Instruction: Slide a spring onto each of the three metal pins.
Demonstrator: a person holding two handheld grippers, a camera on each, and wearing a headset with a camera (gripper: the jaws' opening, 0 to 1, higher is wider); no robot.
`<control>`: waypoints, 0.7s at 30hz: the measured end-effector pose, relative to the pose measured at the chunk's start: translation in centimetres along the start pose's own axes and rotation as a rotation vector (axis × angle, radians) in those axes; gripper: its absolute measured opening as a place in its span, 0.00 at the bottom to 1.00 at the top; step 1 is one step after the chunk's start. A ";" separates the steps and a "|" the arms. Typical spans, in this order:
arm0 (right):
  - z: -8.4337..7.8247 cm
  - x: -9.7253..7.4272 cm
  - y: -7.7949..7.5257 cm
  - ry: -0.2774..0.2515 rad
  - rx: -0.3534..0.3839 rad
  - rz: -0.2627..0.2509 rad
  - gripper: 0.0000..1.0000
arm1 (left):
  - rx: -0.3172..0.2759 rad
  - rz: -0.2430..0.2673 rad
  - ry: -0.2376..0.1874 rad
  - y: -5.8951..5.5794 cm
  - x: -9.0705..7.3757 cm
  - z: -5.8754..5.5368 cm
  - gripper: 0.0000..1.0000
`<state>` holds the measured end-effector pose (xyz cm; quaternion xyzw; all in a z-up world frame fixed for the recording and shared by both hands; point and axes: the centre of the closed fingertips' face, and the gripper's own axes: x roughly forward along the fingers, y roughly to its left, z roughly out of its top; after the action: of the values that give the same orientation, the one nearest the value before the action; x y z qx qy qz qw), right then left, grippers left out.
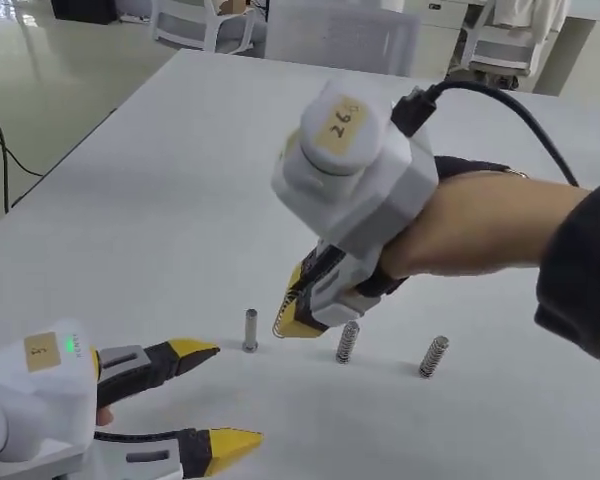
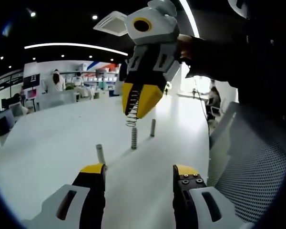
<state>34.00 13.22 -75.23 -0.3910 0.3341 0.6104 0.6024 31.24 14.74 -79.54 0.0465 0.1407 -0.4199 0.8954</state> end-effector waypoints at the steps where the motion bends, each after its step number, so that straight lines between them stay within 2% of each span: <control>1: 0.1 0.1 -0.1 0.000 0.000 0.000 0.09 | -0.001 0.002 -0.001 0.0 0.0 0.0 0.53; 11: 1.1 0.9 -2.1 -0.004 -0.009 -0.024 0.09 | -0.009 0.012 0.000 0.1 -0.2 -0.2 0.58; 14: 1.1 1.5 -2.5 0.002 -0.025 -0.042 0.09 | -0.010 0.015 0.000 0.2 -0.3 -0.2 0.59; 21: 1.0 2.8 -3.2 0.015 -0.040 -0.043 0.09 | -0.009 0.022 0.003 0.5 -0.4 -0.3 0.62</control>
<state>37.18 15.54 -77.00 -0.4147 0.3179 0.6008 0.6050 31.33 15.36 -79.71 0.0448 0.1436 -0.4092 0.9000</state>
